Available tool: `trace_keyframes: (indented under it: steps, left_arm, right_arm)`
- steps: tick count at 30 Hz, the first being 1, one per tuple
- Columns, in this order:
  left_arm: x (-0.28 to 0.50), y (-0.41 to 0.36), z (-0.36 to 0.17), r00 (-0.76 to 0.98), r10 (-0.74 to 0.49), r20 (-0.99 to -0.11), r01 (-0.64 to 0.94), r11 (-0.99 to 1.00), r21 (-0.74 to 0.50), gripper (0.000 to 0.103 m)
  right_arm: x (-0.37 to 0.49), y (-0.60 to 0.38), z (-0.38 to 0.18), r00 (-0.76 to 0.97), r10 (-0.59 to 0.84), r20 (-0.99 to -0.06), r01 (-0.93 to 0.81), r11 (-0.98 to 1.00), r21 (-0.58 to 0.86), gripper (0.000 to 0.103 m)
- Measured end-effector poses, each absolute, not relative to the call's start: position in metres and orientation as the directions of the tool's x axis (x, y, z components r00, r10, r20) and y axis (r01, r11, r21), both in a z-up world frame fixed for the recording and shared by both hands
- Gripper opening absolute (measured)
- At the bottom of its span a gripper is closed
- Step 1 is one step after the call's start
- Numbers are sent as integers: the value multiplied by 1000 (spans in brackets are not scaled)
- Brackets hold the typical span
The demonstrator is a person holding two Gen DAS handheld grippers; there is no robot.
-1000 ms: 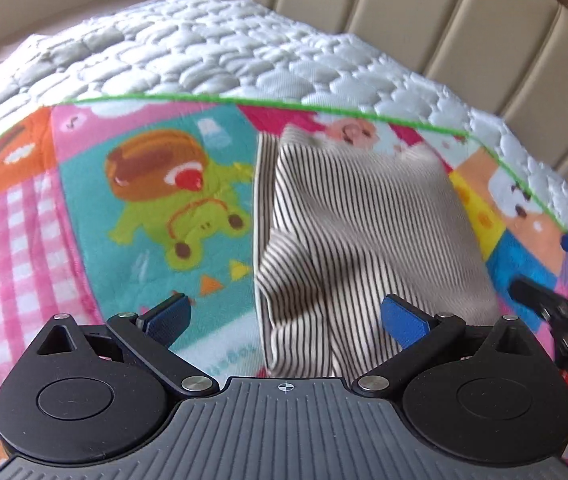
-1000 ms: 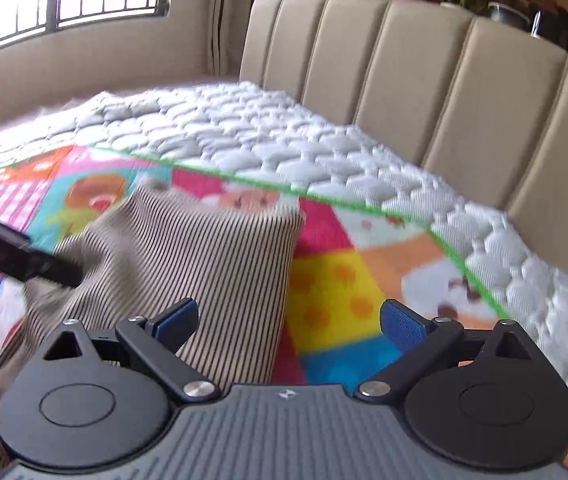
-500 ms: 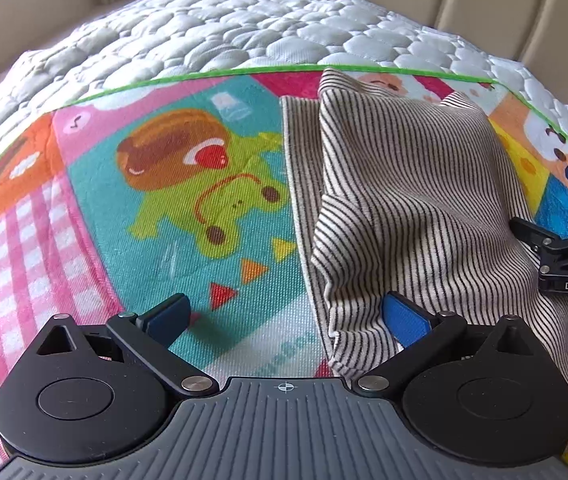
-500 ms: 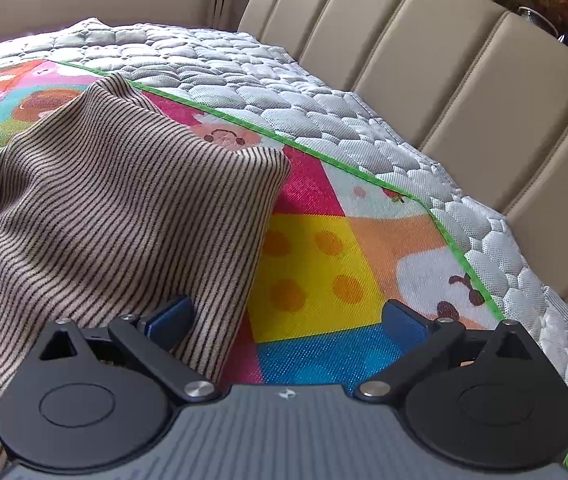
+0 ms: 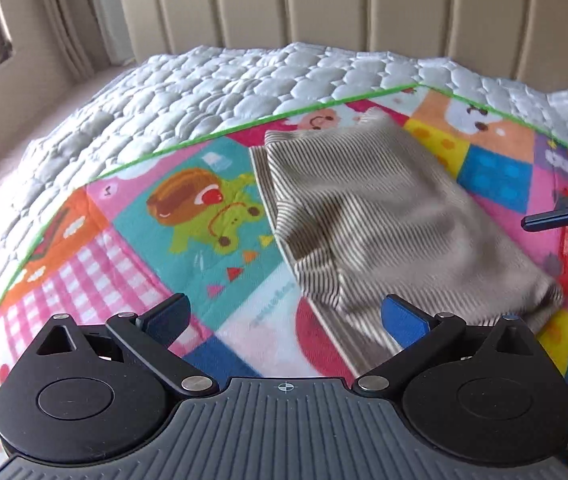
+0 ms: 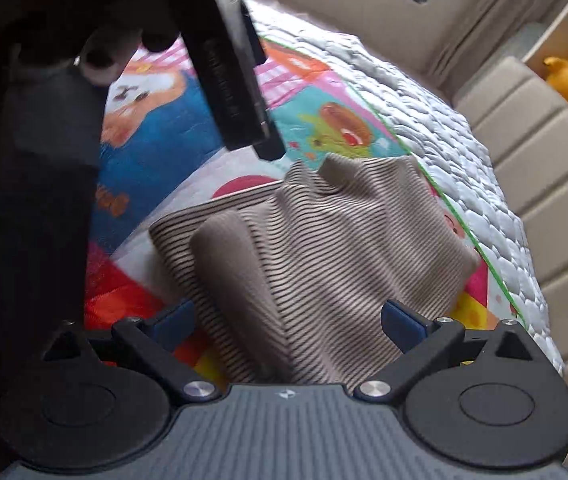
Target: Fold clothes
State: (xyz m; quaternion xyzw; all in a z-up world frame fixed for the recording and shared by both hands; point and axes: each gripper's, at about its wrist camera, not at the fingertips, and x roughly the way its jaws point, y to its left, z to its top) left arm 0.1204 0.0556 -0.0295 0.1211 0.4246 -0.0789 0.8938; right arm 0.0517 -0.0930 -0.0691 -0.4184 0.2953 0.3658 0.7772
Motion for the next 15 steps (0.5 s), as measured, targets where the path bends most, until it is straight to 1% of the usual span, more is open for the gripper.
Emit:
trace_keyframes:
  steps: [4, 6, 8, 10, 13, 15]
  left_arm:
    - [110, 59, -35, 641, -14, -767, 214, 963, 161, 103]
    - [107, 60, -35, 651, -12, -759, 211, 964, 165, 103]
    - [107, 59, -35, 658, -23, -752, 221, 961, 164, 103]
    - [109, 57, -37, 659, -33, -751, 235, 958, 164, 103]
    - [108, 56, -43, 643, -49, -764, 259, 953, 158, 103]
    - [108, 58, -42, 636, -83, -768, 279, 952, 128, 103]
  right_arm:
    - [58, -82, -102, 581, 274, -767, -781, 452, -430, 100]
    - [64, -87, -101, 590, 273, -760, -759, 509, -406, 100]
    - [77, -93, -93, 597, 262, -758, -716, 601, -356, 97]
    - [101, -113, -88, 543, 287, -789, -653, 736, -181, 97]
    - [136, -144, -85, 450, 348, -822, -490, 866, 98, 97]
    - [148, -158, -90, 418, 379, -826, -415, 888, 198, 97]
